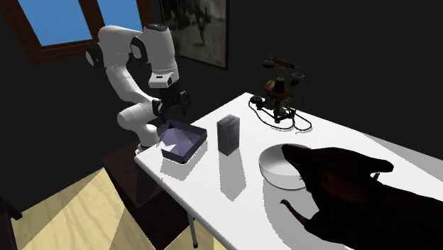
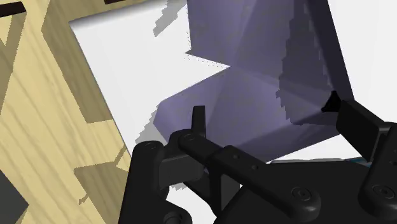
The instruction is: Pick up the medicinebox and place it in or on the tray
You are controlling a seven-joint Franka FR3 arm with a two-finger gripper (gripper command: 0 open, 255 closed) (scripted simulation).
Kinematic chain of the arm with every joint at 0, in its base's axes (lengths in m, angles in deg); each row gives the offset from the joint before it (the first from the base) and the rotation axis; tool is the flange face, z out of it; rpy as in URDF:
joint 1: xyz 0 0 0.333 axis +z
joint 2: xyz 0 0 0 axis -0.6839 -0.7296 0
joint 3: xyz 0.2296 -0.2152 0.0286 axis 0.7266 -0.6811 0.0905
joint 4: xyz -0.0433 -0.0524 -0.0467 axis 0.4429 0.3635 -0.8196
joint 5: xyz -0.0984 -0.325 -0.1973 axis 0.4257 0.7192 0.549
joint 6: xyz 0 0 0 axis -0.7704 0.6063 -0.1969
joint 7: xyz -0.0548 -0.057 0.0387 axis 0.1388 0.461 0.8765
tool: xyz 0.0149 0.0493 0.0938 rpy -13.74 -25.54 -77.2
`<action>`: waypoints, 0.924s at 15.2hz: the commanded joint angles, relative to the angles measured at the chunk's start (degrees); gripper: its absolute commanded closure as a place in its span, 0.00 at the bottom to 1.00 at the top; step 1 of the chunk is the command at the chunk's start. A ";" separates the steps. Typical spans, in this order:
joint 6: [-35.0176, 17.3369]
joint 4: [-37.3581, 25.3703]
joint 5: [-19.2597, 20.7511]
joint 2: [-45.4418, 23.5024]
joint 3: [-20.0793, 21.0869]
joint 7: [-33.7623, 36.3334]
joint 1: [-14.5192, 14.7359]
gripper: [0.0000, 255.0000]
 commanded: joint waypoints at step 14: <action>-1.96 -25.10 -5.17 -27.35 14.06 42.11 -7.33 0.00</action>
